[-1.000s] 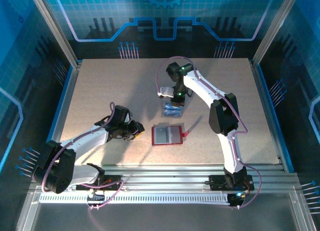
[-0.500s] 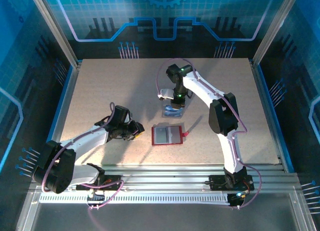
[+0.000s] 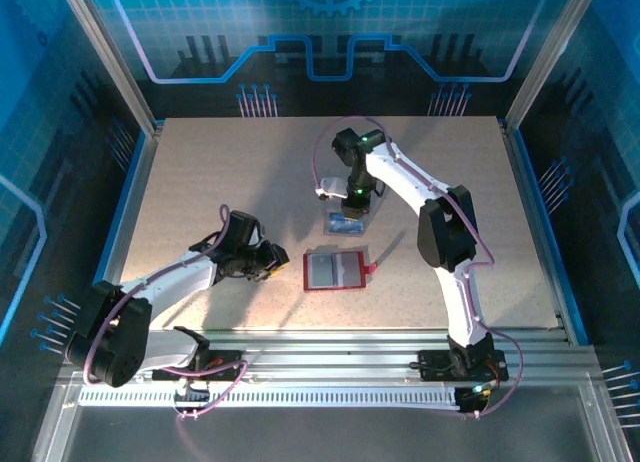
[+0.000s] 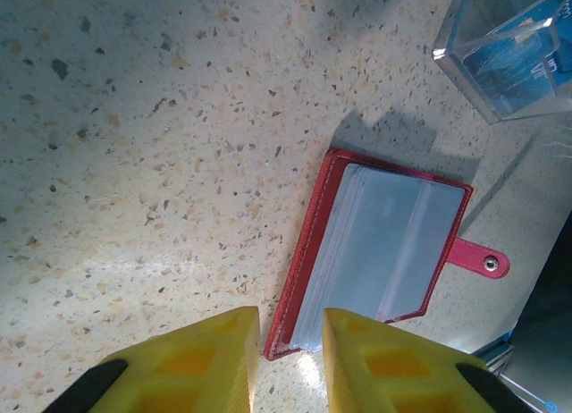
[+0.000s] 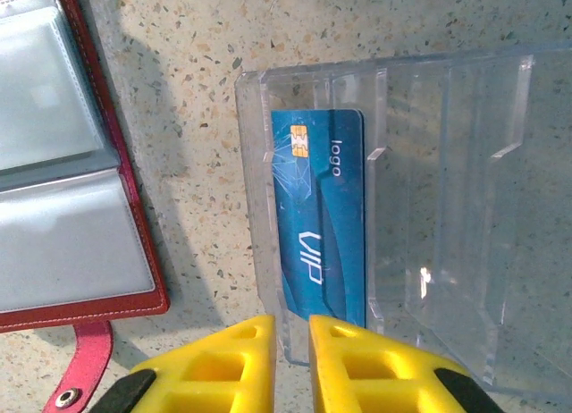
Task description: Take the credit cards out of the card holder
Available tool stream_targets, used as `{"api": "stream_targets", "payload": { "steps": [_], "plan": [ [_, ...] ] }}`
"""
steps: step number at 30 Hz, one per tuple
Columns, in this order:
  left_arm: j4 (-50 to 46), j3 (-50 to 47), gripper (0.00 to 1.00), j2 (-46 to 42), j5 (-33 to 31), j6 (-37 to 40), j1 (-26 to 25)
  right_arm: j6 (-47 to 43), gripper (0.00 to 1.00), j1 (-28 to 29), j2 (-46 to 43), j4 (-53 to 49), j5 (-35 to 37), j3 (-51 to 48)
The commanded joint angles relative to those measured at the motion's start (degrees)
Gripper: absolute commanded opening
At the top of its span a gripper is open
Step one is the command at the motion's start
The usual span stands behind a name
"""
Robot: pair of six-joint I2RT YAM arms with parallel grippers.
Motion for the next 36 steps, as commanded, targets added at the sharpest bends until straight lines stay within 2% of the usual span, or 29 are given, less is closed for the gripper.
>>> {"api": "stream_targets", "payload": {
  "steps": [1, 6, 14, 20, 29, 36],
  "plan": [
    [1.2, -0.4, 0.27, 0.1, 0.9, 0.0, 0.7, 1.9, 0.19, 0.4, -2.6, 0.1, -1.1, -1.6],
    [3.0, 0.2, 0.27, 1.7, 2.7, -0.3, 0.6, 4.6, 0.19, 1.5, -7.6, 5.8, -2.9, -6.9],
    [6.0, 1.5, 0.27, 4.8, 3.8, -1.2, -1.0, 13.8, 0.19, 3.2, -14.4, 13.3, -4.8, -16.1],
    [7.5, 3.4, 0.27, 8.2, 4.0, -1.6, -3.2, 25.5, 0.19, 5.0, -19.4, 18.6, -8.0, -23.6],
    [8.6, 6.2, 0.27, 12.4, 3.9, -2.3, -6.6, 48.4, 0.21, 7.5, -28.1, 32.3, -12.9, -38.7],
    [7.1, 6.6, 0.23, 13.5, 2.7, -2.2, -8.1, 63.5, 0.21, 7.8, -33.0, 40.6, -14.9, -48.0]
  ]
}}
